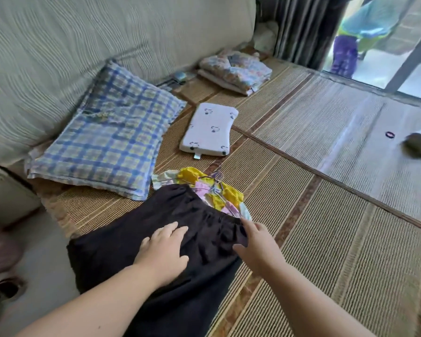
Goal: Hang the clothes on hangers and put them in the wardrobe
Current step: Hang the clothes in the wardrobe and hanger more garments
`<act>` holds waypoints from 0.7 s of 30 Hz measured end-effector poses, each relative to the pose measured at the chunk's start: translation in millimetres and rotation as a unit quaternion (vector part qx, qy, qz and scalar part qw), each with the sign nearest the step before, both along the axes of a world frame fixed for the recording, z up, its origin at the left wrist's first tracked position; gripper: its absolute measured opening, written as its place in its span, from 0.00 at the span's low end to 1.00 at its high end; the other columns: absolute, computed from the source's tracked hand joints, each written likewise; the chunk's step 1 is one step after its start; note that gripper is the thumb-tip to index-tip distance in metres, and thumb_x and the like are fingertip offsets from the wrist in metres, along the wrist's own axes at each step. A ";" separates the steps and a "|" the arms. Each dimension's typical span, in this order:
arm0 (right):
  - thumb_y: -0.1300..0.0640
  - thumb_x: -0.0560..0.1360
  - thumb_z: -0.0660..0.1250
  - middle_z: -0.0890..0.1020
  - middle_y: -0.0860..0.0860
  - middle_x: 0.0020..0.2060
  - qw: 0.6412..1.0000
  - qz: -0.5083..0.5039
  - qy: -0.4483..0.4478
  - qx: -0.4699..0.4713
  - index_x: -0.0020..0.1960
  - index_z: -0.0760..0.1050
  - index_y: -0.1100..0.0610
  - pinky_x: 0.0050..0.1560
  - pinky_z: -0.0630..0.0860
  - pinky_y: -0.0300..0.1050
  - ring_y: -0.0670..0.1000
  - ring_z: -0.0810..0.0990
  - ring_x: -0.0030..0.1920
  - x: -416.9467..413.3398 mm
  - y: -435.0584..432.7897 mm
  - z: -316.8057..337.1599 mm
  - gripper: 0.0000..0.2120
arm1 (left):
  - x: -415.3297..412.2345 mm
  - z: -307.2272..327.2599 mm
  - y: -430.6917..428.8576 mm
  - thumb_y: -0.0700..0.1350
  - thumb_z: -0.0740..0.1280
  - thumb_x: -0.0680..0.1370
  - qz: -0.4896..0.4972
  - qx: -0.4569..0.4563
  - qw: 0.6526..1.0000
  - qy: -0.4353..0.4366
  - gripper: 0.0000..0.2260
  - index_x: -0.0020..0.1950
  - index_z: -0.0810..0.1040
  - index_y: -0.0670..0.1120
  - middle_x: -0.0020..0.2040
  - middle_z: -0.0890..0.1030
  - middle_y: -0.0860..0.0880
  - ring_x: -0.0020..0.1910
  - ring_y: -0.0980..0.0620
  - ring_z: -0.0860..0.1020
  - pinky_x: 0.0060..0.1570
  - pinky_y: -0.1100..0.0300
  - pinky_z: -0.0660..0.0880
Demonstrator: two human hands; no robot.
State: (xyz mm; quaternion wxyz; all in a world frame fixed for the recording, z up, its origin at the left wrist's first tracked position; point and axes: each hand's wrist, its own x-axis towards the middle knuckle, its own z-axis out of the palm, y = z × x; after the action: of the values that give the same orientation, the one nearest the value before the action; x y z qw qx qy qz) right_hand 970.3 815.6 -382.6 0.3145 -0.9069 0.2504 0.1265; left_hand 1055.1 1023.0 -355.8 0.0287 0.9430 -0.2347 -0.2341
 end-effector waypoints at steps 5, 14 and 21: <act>0.47 0.72 0.68 0.62 0.46 0.71 0.999 0.045 -0.005 -0.004 0.75 0.49 0.40 0.59 0.73 0.47 0.52 0.71 0.64 54.2 -29.1 -66.3 0.39 | 47.1 -69.4 -26.1 0.55 0.62 0.75 -0.026 0.040 0.999 0.016 0.31 0.76 0.54 0.57 0.78 0.51 0.53 0.75 0.51 0.52 0.71 0.48 0.57; 0.45 0.74 0.63 0.57 0.48 0.75 0.997 0.079 0.024 -0.012 0.77 0.49 0.50 0.70 0.64 0.50 0.51 0.59 0.74 132.2 -61.0 -159.7 0.38 | 137.1 -174.6 -58.7 0.48 0.61 0.78 -0.061 0.102 0.983 0.138 0.34 0.73 0.42 0.68 0.78 0.38 0.53 0.77 0.40 0.47 0.73 0.49 0.55; 0.44 0.75 0.60 0.41 0.50 0.77 0.989 0.127 0.070 -0.010 0.77 0.38 0.56 0.75 0.52 0.53 0.50 0.43 0.77 202.5 -80.4 -217.2 0.42 | 159.8 -251.0 -76.6 0.54 0.64 0.78 -0.070 0.146 0.969 0.185 0.36 0.76 0.42 0.62 0.78 0.40 0.47 0.74 0.31 0.46 0.73 0.44 0.54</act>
State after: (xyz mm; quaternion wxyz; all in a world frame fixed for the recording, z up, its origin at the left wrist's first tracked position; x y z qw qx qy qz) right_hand 1172.8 735.2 -599.8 0.2683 -0.9235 0.1556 0.2256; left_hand 1215.0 946.3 -606.9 -0.0825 0.8588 -0.2537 -0.4374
